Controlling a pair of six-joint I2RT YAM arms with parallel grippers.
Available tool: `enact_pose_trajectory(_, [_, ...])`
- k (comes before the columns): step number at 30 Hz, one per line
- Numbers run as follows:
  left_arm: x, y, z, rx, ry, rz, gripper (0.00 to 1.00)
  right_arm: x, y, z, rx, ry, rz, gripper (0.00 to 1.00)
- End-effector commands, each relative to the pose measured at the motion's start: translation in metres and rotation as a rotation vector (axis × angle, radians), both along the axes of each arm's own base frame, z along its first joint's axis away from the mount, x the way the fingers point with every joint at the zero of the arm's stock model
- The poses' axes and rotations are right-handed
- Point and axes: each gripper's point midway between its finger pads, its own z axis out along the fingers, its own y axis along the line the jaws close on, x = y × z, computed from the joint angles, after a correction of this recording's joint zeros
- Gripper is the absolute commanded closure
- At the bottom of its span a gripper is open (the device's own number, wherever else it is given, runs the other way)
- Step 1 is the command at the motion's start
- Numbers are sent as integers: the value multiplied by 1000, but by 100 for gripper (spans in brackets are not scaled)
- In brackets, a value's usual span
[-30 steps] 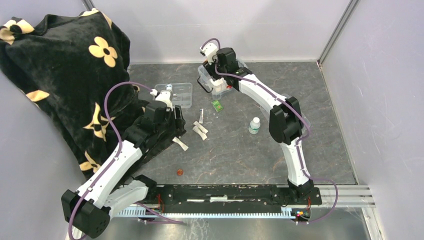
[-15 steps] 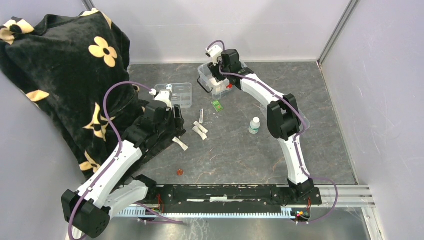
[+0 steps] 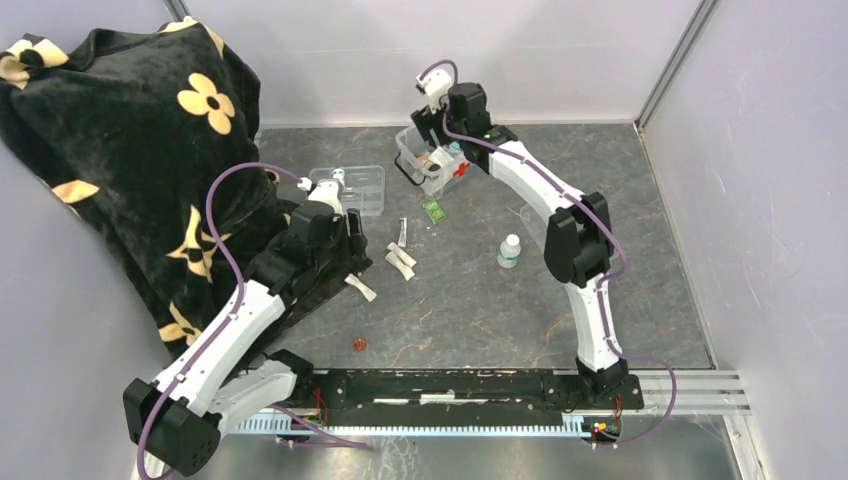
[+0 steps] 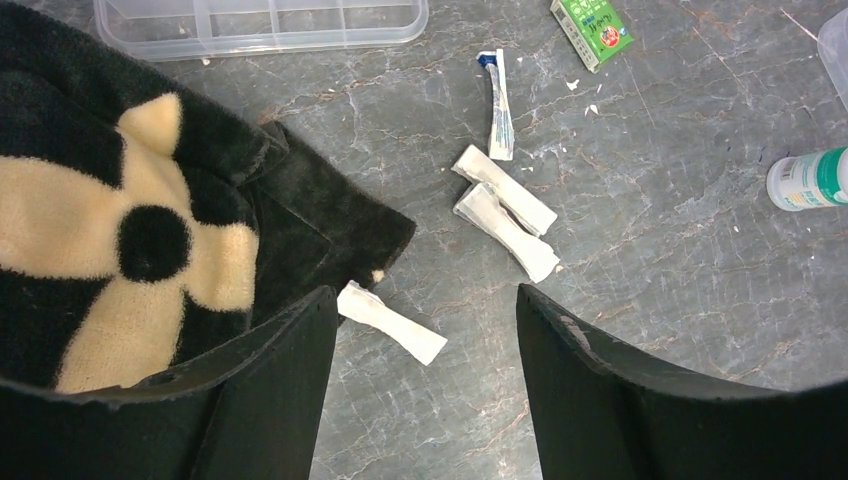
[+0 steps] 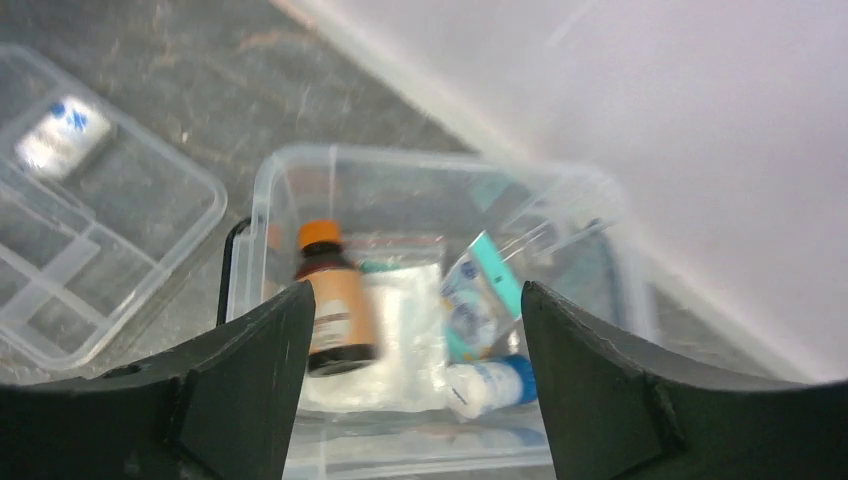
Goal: Organize the medicine kit
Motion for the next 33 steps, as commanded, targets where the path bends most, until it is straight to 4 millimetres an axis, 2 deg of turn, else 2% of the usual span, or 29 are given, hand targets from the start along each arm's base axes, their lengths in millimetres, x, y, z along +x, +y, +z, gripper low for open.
enact_pose_trajectory(1, [6,3,8,21,-46,-5,27,-11,-21,143,137,-261,-77,16])
enact_pose_trajectory(4, [6,3,8,20,-47,-5,27,-20,-31,154,121,-255,-93,15])
enact_pose_trajectory(7, [5,2,8,13,-42,-3,27,-44,-43,153,134,-200,-106,15])
enact_pose_trajectory(12, [2,2,8,-21,-16,32,27,-113,-67,145,283,-94,-121,15])
enact_pose_trajectory(14, [0,1,6,-57,8,69,27,-139,-76,132,340,-29,-141,15])
enact_pose_trajectory(17, [-2,-4,1,-102,48,93,28,-179,-79,101,390,89,-106,17])
enact_pose_trajectory(21, [-5,0,-5,-114,64,138,28,-215,-97,53,352,214,-138,17])
enact_pose_trajectory(25, [-4,0,-8,-114,71,146,28,-234,-137,20,238,219,-265,16])
enact_pose_trajectory(28, [-3,-1,-5,-114,66,140,28,-245,-175,-10,143,212,-407,10])
enact_pose_trajectory(30, [-2,-1,-2,-112,60,136,28,-251,-186,-25,105,231,-448,8])
enact_pose_trajectory(33, [-2,-1,0,-106,59,130,28,-255,-185,-45,89,267,-442,6])
